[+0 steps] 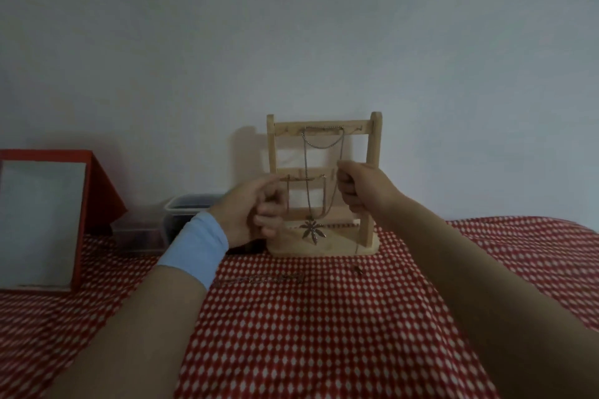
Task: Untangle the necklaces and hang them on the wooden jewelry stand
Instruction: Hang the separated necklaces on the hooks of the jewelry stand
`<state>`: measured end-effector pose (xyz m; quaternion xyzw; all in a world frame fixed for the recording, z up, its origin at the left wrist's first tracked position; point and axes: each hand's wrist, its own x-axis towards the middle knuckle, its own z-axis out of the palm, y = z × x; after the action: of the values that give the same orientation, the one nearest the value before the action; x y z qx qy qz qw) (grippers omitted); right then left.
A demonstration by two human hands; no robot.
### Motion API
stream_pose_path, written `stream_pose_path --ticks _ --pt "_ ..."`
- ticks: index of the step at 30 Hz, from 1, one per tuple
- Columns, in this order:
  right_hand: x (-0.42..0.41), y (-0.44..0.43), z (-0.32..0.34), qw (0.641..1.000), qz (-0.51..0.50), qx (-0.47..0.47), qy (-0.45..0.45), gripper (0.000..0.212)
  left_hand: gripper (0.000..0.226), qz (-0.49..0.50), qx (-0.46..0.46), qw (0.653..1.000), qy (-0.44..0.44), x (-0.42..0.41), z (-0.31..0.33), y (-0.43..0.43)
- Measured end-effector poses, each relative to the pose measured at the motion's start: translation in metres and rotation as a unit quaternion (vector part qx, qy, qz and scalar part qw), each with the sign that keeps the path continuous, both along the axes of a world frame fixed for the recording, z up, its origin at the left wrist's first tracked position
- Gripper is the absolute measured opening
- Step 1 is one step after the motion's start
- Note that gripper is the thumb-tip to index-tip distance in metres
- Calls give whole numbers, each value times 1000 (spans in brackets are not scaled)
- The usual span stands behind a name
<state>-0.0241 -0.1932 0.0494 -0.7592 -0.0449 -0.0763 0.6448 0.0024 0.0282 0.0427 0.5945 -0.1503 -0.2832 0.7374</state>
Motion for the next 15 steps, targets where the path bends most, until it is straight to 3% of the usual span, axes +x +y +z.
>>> stream_pose_path --ticks 4,7,10,12,15 --pt "-11 -9 8 1000 -6 -9 -17 45 41 32 -266 962 54 -3 17 7" --pt "-17 -13 13 998 -27 -51 -32 36 31 86 -326 941 30 -7 29 1" --pt "-23 -9 22 996 -15 -76 -50 17 25 90 -323 942 -6 -12 44 -11" --pt "-27 -2 31 991 -3 -112 -75 20 29 96 -282 954 -40 -14 53 -22" --pt "-31 11 42 969 -10 -195 -150 23 47 85 -116 980 -137 -17 60 -37"
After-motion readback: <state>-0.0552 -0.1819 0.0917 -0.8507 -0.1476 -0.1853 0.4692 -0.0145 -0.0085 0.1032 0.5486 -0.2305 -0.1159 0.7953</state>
